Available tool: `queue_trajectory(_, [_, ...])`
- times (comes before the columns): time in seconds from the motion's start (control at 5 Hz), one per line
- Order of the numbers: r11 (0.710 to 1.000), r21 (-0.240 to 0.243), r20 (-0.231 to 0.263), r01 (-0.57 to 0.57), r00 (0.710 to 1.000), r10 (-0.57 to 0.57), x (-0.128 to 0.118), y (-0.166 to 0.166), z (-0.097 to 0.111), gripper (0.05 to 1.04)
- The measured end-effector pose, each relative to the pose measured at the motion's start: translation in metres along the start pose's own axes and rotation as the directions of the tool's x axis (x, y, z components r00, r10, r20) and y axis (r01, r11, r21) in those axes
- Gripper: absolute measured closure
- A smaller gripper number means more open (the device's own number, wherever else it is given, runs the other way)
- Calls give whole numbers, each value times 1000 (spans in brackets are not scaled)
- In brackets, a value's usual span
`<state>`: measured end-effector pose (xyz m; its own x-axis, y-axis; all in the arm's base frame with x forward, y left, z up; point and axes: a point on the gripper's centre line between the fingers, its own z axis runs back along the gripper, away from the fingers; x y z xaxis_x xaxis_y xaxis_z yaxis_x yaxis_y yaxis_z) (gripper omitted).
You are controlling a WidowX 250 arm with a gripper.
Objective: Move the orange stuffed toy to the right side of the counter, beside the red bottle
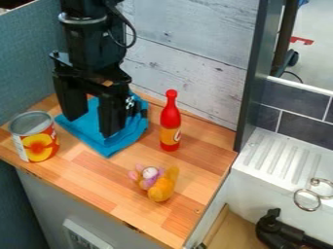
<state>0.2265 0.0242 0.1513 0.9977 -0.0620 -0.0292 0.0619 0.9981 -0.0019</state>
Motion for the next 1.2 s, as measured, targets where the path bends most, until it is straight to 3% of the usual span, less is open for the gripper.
queue_trajectory(0.2, [1000, -2, -15, -17, 1000, 17, -1, 0, -6, 83])
queue_trajectory(0.4, [971, 11, 106, -238, 966, 236, 12, -13, -18, 83])
queue_trajectory(0.6, [876, -1, 222, -482, 854, 470, 23, -17, -31, 83])
queue_trajectory(0.8, [729, -78, 235, -680, 698, 676, 32, -23, -49, 83])
queue_trajectory(1.0, [560, -121, 204, -820, 531, 822, 36, -24, -58, 83])
queue_trajectory(1.2, [477, -171, 166, -862, 452, 876, 41, -27, -70, 83])
